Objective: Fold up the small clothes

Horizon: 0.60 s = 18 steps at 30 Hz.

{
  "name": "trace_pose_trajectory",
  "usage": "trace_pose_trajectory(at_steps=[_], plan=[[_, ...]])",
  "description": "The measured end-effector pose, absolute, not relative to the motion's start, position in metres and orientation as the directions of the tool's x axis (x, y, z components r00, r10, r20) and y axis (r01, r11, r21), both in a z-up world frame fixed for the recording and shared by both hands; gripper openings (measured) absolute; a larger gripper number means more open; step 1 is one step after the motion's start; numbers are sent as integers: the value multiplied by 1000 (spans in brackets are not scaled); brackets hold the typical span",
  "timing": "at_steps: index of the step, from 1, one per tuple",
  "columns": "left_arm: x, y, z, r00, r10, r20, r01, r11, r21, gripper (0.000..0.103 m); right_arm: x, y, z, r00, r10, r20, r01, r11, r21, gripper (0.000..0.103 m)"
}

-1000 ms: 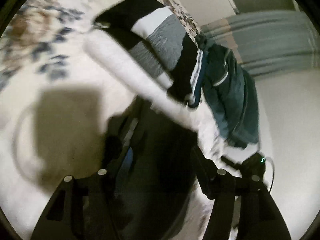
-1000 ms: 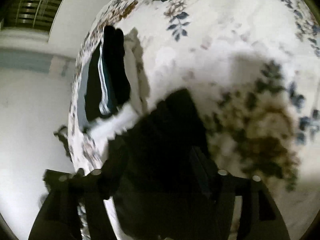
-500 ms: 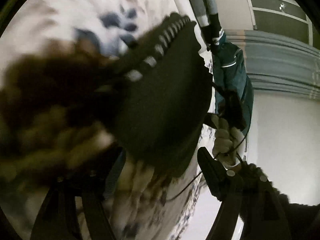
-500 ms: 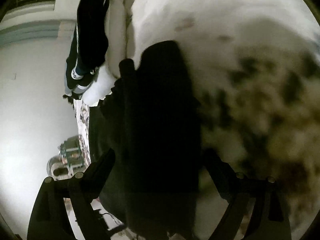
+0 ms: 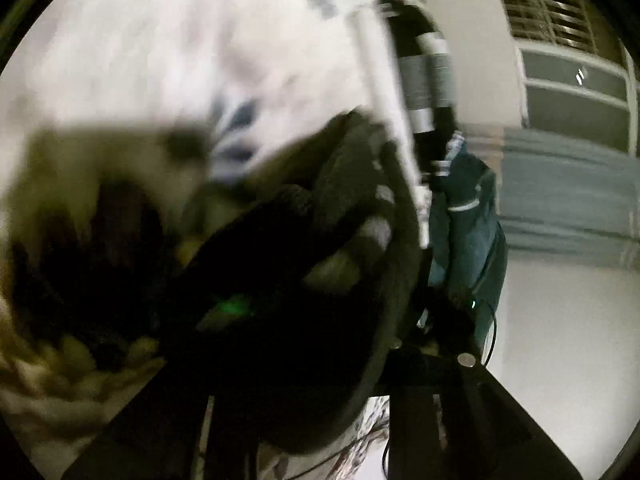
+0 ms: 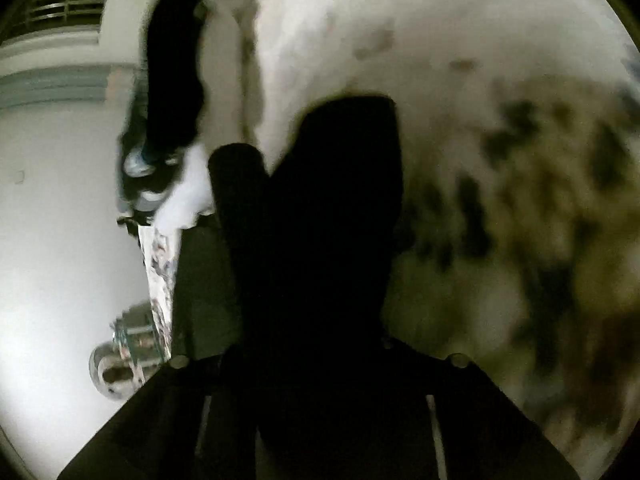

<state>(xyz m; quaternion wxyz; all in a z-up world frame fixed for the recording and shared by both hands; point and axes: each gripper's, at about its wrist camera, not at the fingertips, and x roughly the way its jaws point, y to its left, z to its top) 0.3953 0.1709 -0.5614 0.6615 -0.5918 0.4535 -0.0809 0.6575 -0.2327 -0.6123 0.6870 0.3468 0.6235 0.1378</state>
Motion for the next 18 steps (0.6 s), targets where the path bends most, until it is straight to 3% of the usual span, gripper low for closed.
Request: trace_pose_trajectory(at_steps=[5, 10, 12, 13, 16, 18], plan=[[438, 205, -512, 451, -722, -524, -312, 422, -851, 17, 512, -243, -553, 327, 528, -783, 398, 675, 621, 18], [455, 175, -532, 205, -724, -659, -200, 628, -752, 19, 368, -218, -546, 306, 495, -813, 554, 602, 575, 18], [451, 161, -557, 100, -678, -729, -171, 710, -683, 32, 340, -212, -564, 262, 513, -817, 589, 586, 557, 19], [448, 158, -566, 69, -652, -755, -171, 738, -653, 51, 326, -213, -580, 233, 528, -816, 623, 564, 543, 21], [435, 166, -581, 104, -680, -726, -228, 694, -683, 57, 297, -234, -610, 182, 568, -803, 697, 502, 513, 40], [423, 175, -570, 155, -680, -716, -248, 675, -695, 57, 284, -247, -610, 151, 590, -793, 694, 508, 510, 59]])
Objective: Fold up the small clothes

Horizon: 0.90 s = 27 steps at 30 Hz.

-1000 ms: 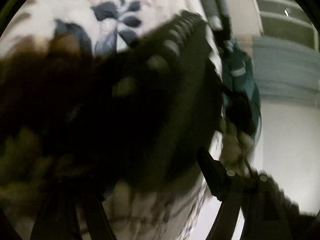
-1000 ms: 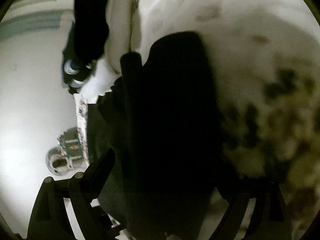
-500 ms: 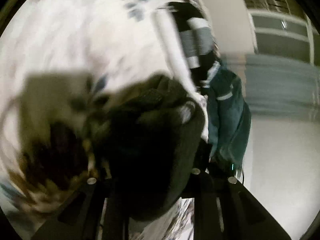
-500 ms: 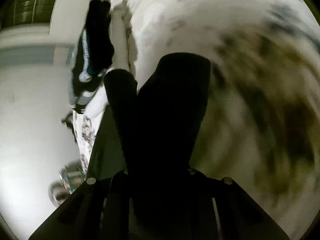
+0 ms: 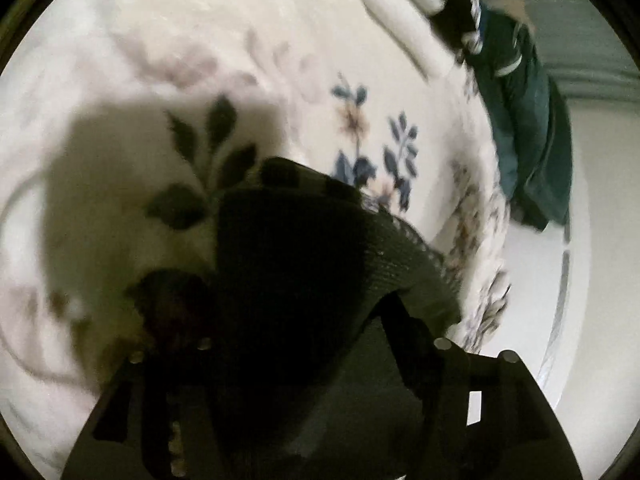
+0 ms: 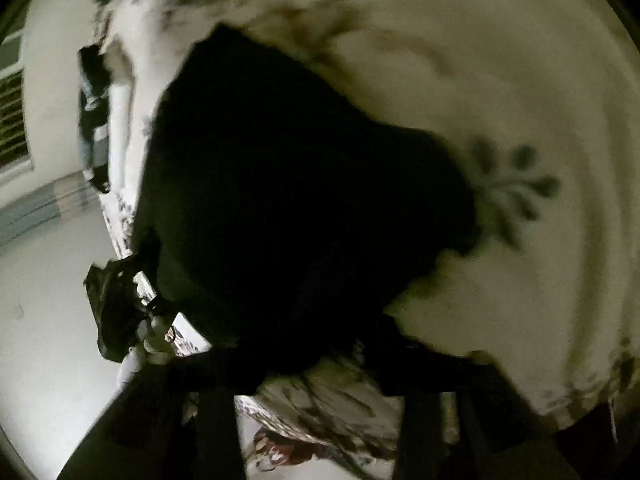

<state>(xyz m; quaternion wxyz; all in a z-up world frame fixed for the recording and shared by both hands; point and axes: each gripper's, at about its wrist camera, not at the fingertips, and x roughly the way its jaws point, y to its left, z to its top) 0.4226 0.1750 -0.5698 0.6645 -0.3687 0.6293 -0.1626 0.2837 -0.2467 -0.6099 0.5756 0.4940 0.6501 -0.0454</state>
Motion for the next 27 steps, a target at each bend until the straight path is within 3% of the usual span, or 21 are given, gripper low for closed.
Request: trace_pose_trajectory(at_steps=[5, 7, 10, 14, 15, 17, 21, 22, 24, 27], plan=[[375, 202, -523, 273, -551, -789, -225, 761, -609, 58, 263, -289, -585, 65, 575, -815, 675, 577, 461, 62], [345, 212, -514, 279, -422, -863, -214, 848, -484, 64, 263, -301, -576, 22, 538, -843, 657, 628, 418, 62], [313, 219, -532, 236, -264, -935, -222, 922, -316, 65, 283, -310, -561, 40, 485, -873, 599, 688, 409, 62], [292, 215, -583, 115, -197, -974, -251, 943, -220, 67, 343, -302, -556, 115, 444, -889, 478, 760, 441, 62], [292, 212, -588, 138, -190, -972, -239, 946, -219, 72, 364, -296, -557, 148, 432, -890, 435, 779, 451, 62], [297, 203, -593, 153, -203, -967, -222, 947, -234, 101, 406, -283, -563, 176, 407, -896, 374, 815, 443, 62], [309, 182, -604, 130, -93, -987, -226, 967, -121, 103, 471, -257, -594, 145, 381, -913, 289, 866, 408, 62], [310, 179, -606, 131, -71, -989, -232, 968, -100, 103, 482, -250, -600, 137, 387, -912, 273, 870, 410, 60], [313, 175, -606, 130, -58, -990, -239, 967, -88, 103, 489, -240, -600, 138, 348, -927, 240, 896, 372, 10], [319, 174, -601, 101, -76, -992, -238, 966, -98, 103, 489, -236, -581, 195, 289, -937, 232, 915, 331, 7]])
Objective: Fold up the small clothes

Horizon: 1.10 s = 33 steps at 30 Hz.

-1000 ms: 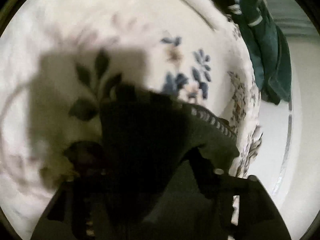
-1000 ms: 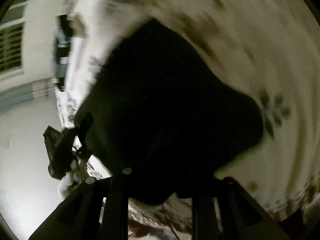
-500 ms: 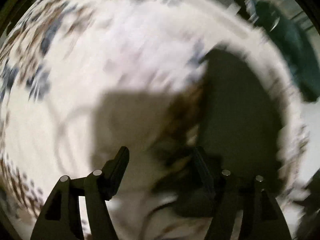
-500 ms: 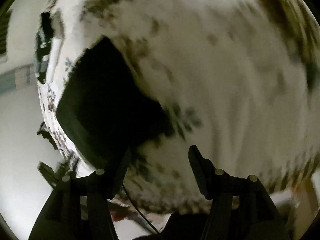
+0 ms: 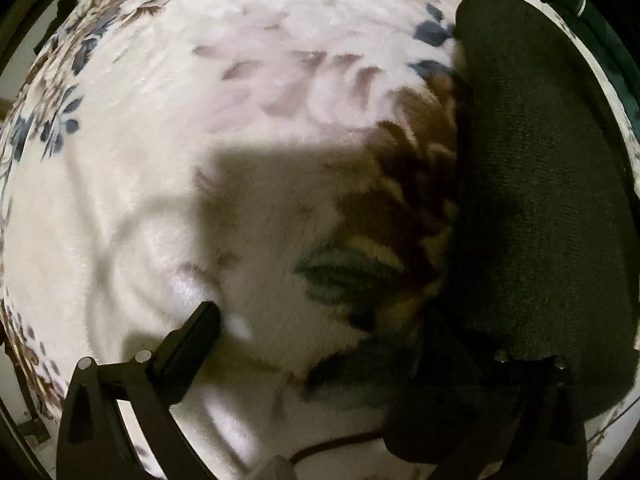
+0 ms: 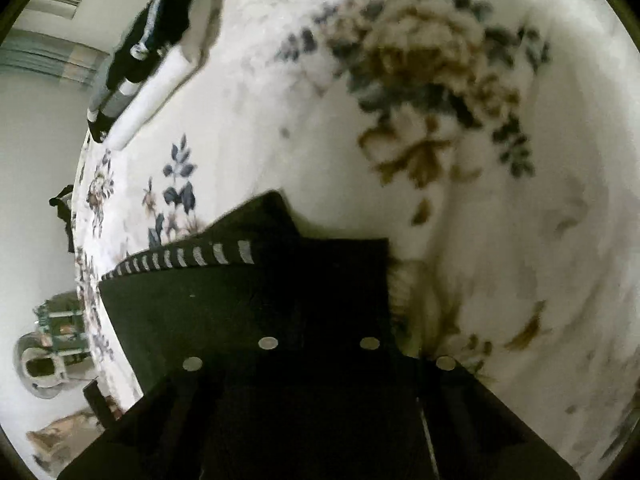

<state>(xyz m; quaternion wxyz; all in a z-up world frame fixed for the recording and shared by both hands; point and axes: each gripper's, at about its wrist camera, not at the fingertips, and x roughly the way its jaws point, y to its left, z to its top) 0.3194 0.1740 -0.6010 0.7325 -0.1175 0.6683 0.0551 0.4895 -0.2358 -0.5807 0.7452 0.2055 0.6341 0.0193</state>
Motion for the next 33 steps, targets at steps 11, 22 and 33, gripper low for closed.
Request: trace_pose_trajectory(at_steps=[11, 22, 33], plan=[[374, 184, -533, 240, -84, -967, -273, 950, -150, 103, 515, -250, -563, 245, 203, -948, 250, 931, 265, 5], [509, 142, -582, 271, -90, -958, -233, 960, -156, 103, 502, -289, -600, 105, 288, -952, 319, 897, 306, 11], [425, 166, -536, 302, -70, -951, -235, 961, -145, 103, 394, -310, -588, 68, 556, -829, 446, 726, 523, 55]])
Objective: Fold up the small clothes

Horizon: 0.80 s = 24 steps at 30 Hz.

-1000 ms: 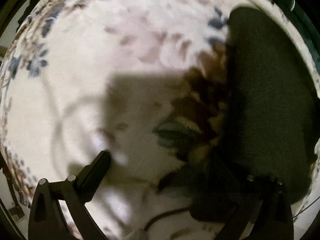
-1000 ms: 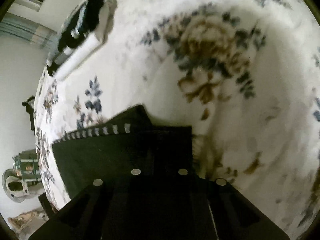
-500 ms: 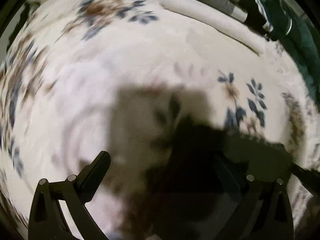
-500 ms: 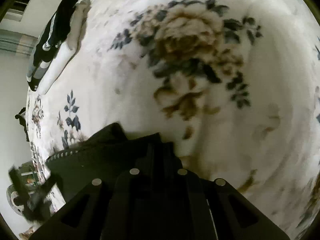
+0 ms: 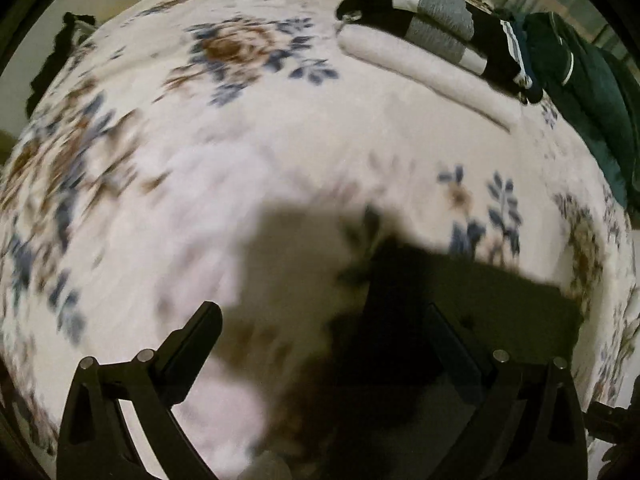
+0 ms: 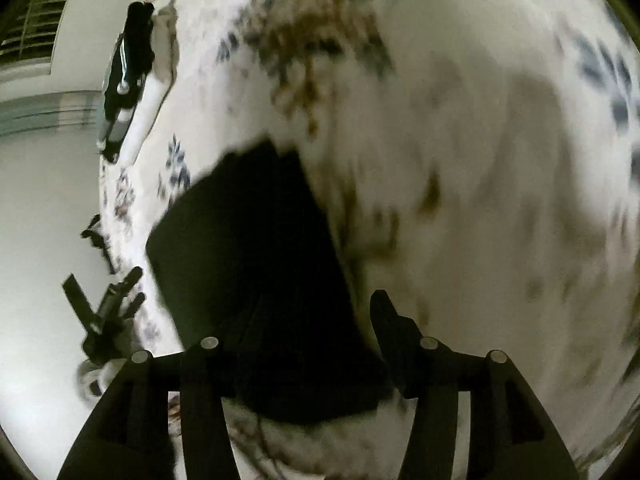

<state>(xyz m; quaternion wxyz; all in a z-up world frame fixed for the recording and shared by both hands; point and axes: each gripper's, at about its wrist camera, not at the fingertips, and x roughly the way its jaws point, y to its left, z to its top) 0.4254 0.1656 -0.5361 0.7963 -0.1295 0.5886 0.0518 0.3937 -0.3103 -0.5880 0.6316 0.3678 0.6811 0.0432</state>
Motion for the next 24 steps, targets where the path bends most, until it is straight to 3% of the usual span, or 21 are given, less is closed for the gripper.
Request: trace_pose_trajectory(at_steps=[4, 5, 6, 10, 14, 16, 20, 24], plan=[[385, 171, -540, 254, -64, -965, -261, 956, -133, 103, 364, -290, -608, 29, 585, -811, 472, 707, 527, 51], [377, 170, -544, 238, -76, -968, -259, 956, -139, 103, 358, -286, -607, 39, 550, -834, 467, 728, 502, 17], [365, 169, -545, 215, -84, -973, -254, 957, -139, 103, 353, -284, -604, 53, 530, -847, 460, 740, 491, 4], [350, 156, -556, 170, -84, -982, -215, 969, -120, 103, 342, -290, -588, 87, 422, -902, 452, 790, 413, 3], [349, 145, -559, 176, -46, -983, -171, 982, -77, 103, 341, -288, -610, 23, 397, -918, 456, 813, 363, 3], [350, 144, -560, 176, -36, -984, -169, 983, -66, 103, 345, -288, -611, 44, 434, -900, 460, 791, 404, 4], [353, 144, -564, 174, -49, -983, -181, 980, -81, 103, 337, -309, -617, 84, 502, -861, 570, 685, 454, 53], [353, 143, -566, 176, -50, -983, -181, 980, -82, 103, 297, -322, -643, 180, 640, -747, 719, 433, 544, 53]])
